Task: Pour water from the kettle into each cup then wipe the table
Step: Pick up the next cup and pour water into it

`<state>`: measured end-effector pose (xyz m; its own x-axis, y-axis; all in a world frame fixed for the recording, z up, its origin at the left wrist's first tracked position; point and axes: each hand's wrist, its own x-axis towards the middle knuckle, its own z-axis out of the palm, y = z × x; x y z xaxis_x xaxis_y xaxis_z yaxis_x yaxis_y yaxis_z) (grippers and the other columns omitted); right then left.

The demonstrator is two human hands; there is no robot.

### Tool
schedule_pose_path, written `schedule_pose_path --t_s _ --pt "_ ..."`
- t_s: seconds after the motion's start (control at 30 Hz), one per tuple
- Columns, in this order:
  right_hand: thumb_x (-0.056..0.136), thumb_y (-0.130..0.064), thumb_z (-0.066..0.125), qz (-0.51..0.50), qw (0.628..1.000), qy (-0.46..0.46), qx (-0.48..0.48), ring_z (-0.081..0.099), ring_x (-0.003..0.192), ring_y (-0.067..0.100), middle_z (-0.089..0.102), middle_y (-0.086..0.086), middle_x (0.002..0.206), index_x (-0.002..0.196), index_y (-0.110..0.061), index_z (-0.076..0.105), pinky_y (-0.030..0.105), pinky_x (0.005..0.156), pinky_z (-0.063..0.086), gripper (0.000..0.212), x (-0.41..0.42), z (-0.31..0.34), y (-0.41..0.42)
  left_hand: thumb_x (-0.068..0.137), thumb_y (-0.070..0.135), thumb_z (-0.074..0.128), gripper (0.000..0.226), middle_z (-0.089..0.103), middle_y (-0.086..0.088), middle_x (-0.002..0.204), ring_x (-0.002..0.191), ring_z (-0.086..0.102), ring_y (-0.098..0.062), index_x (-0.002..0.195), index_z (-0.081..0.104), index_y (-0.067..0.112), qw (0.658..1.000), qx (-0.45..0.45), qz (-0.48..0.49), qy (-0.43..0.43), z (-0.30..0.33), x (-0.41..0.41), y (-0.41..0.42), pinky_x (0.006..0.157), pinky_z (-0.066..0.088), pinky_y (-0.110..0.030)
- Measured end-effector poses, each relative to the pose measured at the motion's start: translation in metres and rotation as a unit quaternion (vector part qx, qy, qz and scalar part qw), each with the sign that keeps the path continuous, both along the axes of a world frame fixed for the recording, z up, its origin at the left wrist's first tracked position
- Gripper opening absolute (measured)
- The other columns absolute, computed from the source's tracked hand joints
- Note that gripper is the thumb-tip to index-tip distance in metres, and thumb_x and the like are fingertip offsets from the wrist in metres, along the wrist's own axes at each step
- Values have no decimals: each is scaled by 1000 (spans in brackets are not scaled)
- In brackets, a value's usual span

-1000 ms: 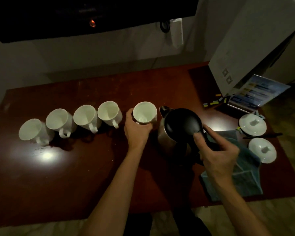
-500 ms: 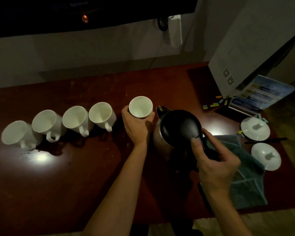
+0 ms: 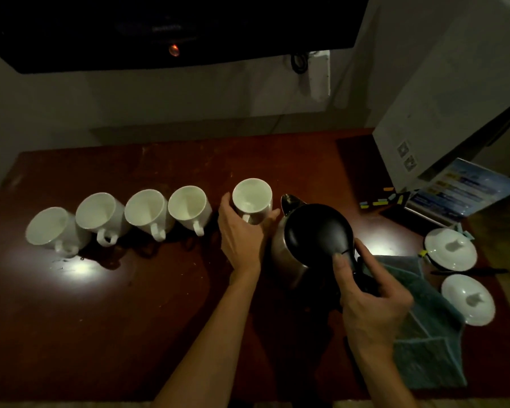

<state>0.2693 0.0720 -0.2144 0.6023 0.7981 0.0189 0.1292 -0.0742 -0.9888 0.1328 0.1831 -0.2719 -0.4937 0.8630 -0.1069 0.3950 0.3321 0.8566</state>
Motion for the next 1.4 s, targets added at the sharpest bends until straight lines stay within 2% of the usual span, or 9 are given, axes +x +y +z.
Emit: schedule_pose_path --t_s 0.13,0.27,0.33,0.4,0.57,0.87,0.93,1.13,1.4 --pt "73 -37 71 11 1000 0 2 68 93 -11 70 8 116 129 -11 57 19 89 56 64 2 0 1 71 58 76 86 49 8 143 132 43 -10 143 38 30 999 41 36 -2 14 -6 -23 103 35 -31" --pt "71 -40 71 8 999 30 -16 73 94 3 70 12 119 130 -13 56 33 91 57 66 -2 7 1 79 43 77 63 54 10 128 119 49 -6 134 49 26 985 88 148 -28 21 -20 -51 98 42 -28" --pt "71 -42 72 2 999 28 -28 74 93 12 72 15 119 129 -16 58 42 90 59 66 -2 6 0 79 38 77 66 52 6 128 119 50 -10 135 48 19 978 83 190 -29 17 -29 -55 99 44 -31" --pt "70 -43 72 3 999 28 -28 74 94 10 72 16 119 128 -19 58 38 90 59 64 -1 5 0 79 37 78 73 49 2 134 124 48 -13 140 43 16 976 62 204 -39 10 -37 -52 102 44 -34" --pt "71 -42 72 -2 1000 18 -25 74 98 29 73 18 116 127 -18 60 38 88 57 62 0 1 -1 77 32 82 92 39 -6 152 140 37 -21 151 30 13 977 27 201 -71 -9 -50 -29 113 37 -41" --pt "71 -37 73 -9 999 52 2 67 90 -17 67 1 118 128 -12 58 12 89 54 64 1 -2 3 65 24 90 99 45 -3 149 138 41 -25 147 35 20 968 65 230 -72 -19 -62 16 111 35 -42" --pt "71 -33 73 -9 999 51 10 66 90 -19 65 -1 119 128 -11 57 8 86 53 63 1 -3 4 64 26 91 98 47 -3 148 137 42 -26 146 35 22 969 61 230 -64 -20 -66 21 109 36 -41" --pt "73 -40 71 5 1000 25 7 67 97 -14 68 3 119 130 -7 58 20 95 54 67 0 -3 2 62 27 92 96 53 -6 141 131 49 -28 141 38 15 968 61 235 -64 -22 -72 29 103 39 -35" --pt "73 -34 72 3 1000 28 -2 68 93 -13 68 4 119 129 -7 58 21 93 55 64 0 -2 2 65 29 90 86 53 -2 139 129 49 -24 139 45 20 973 76 213 -45 -22 -73 28 102 39 -33"
